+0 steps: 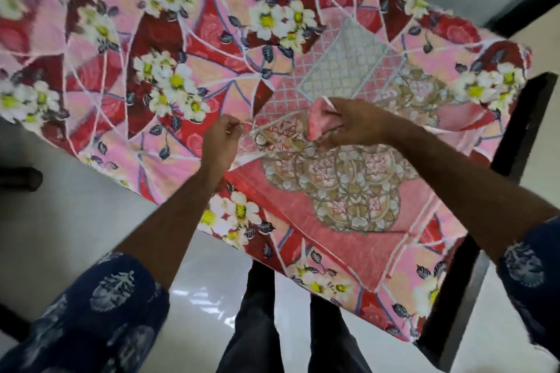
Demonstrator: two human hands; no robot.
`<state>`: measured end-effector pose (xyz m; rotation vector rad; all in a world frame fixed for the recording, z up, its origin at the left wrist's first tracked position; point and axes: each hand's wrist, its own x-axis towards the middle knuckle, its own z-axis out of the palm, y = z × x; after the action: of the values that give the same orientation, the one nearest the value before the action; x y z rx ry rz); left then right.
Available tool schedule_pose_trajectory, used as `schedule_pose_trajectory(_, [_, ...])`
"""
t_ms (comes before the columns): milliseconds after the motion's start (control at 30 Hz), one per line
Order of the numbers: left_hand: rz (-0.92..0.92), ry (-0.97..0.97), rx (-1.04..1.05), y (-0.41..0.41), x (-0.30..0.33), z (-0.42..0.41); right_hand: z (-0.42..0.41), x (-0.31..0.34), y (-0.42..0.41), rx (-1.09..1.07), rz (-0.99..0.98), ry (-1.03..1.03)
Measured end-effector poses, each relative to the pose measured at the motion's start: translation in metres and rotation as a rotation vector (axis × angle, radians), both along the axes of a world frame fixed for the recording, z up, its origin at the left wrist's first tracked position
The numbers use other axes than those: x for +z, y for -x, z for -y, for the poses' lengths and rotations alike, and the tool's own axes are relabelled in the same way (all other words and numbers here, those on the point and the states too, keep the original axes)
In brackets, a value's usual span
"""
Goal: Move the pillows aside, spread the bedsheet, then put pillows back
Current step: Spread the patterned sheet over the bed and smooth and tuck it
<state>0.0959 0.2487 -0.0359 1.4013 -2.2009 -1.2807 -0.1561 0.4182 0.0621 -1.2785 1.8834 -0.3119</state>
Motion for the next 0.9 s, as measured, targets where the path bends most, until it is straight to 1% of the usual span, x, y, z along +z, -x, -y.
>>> schedule_pose_trajectory(33, [-0.067,-0.015,0.026,0.0,0.002,0.012,0.02,0.002,-0.005,0.008,-0.087,0.052])
schedule_pose_trajectory(67, [-0.136,-0.014,0.041,-0.001,0.005,0.025,0.04,0.004,-0.008,-0.037,-0.184,0.127])
schedule_pose_trajectory(133, [-0.224,0.014,0.041,-0.009,0.01,0.05,0.081,0.016,-0.013,-0.248,-0.29,0.311])
schedule_pose_trajectory(200, [-0.287,0.052,-0.003,-0.022,0.013,0.069,0.115,0.027,-0.013,-0.49,-0.3,0.516])
schedule_pose_trajectory(267, [-0.32,0.039,-0.043,-0.046,0.003,0.088,0.148,0.034,-0.024,-0.622,-0.322,0.628])
schedule_pose_trajectory(300, [-0.291,-0.014,-0.043,-0.056,-0.004,0.094,0.16,0.039,-0.034,-0.668,-0.298,0.668])
schedule_pose_trajectory(333, [-0.222,-0.103,-0.022,-0.065,-0.015,0.094,0.171,0.038,-0.04,-0.7,-0.273,0.707])
schedule_pose_trajectory(367, [-0.144,-0.218,-0.01,-0.074,-0.025,0.093,0.179,0.035,-0.048,-0.696,-0.247,0.725])
schedule_pose_trajectory(433, [-0.049,-0.399,-0.082,-0.087,-0.049,0.081,0.189,0.025,-0.059,-0.585,-0.199,0.627])
schedule_pose_trajectory(500, [0.027,-0.502,-0.203,-0.094,-0.065,0.062,0.193,0.009,-0.065,-0.4,-0.122,0.49])
schedule_pose_trajectory(533, [0.054,-0.495,-0.245,-0.096,-0.071,0.051,0.192,0.001,-0.068,-0.282,-0.115,0.408])
schedule_pose_trajectory(567, [0.073,-0.427,-0.27,-0.098,-0.077,0.043,0.187,-0.006,-0.071,-0.137,-0.143,0.318])
schedule_pose_trajectory(633, [0.135,-0.192,-0.309,-0.1,-0.09,0.025,0.174,-0.016,-0.077,0.122,-0.25,0.188])
schedule_pose_trajectory(667, [0.173,-0.057,-0.332,-0.101,-0.093,0.017,0.165,-0.022,-0.076,0.178,-0.295,0.165])
schedule_pose_trajectory(700, [0.203,0.078,-0.357,-0.103,-0.095,0.011,0.156,-0.026,-0.074,0.181,-0.317,0.15])
schedule_pose_trajectory(800, [0.249,0.432,-0.474,-0.107,-0.096,0.005,0.127,-0.038,-0.064,0.065,-0.279,0.104])
schedule_pose_trajectory(833, [0.267,0.518,-0.54,-0.107,-0.095,0.005,0.116,-0.04,-0.062,0.039,-0.269,0.098])
schedule_pose_trajectory(900, [0.278,0.619,-0.676,-0.102,-0.095,0.006,0.096,-0.048,-0.06,0.025,-0.261,0.082])
